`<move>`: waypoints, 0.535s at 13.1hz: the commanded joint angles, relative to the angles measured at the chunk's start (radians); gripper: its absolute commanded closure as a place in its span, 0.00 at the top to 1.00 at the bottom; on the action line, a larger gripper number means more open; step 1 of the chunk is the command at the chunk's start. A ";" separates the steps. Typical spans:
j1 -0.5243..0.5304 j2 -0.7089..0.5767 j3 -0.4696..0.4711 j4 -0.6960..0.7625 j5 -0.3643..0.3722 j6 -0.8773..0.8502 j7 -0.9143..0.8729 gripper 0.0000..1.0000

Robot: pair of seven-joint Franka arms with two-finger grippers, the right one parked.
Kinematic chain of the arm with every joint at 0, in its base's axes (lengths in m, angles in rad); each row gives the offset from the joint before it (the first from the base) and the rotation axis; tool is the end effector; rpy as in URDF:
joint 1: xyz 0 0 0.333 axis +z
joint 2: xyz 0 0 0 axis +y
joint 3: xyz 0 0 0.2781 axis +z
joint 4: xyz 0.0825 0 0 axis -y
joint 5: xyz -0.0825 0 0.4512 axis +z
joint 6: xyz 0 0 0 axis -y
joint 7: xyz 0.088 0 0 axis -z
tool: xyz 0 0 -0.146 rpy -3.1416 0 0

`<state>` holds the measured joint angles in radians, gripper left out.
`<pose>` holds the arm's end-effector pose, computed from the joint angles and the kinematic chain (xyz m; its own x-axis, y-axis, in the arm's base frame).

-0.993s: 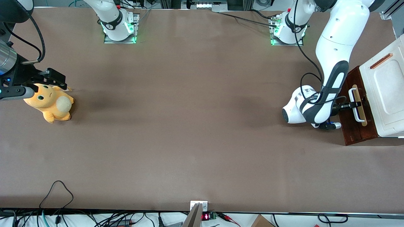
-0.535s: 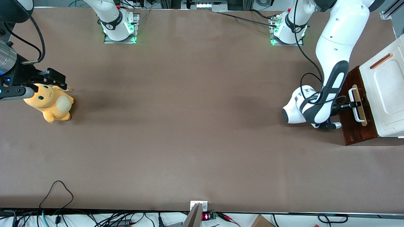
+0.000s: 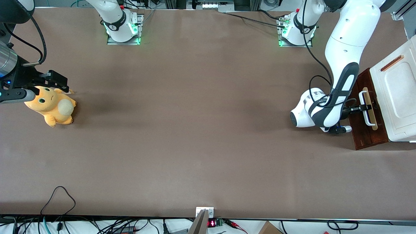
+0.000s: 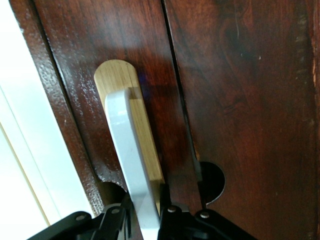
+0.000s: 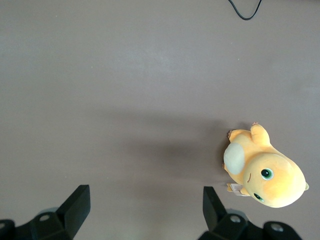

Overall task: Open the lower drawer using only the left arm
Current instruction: 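Close the left gripper on the white handle, then pull the handle with the left gripper, sliding the drawer out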

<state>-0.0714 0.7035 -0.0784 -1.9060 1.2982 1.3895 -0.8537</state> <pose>0.5505 0.0687 0.0644 0.9584 0.1825 -0.2194 -0.2101 -0.0687 -0.9753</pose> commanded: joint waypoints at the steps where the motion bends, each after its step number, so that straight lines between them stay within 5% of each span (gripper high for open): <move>1: -0.021 -0.010 -0.003 -0.010 -0.022 -0.035 0.025 0.20; 7: -0.045 -0.009 -0.003 -0.008 -0.046 -0.047 0.012 0.19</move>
<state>-0.0920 0.7035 -0.0792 -1.9063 1.2816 1.3783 -0.8602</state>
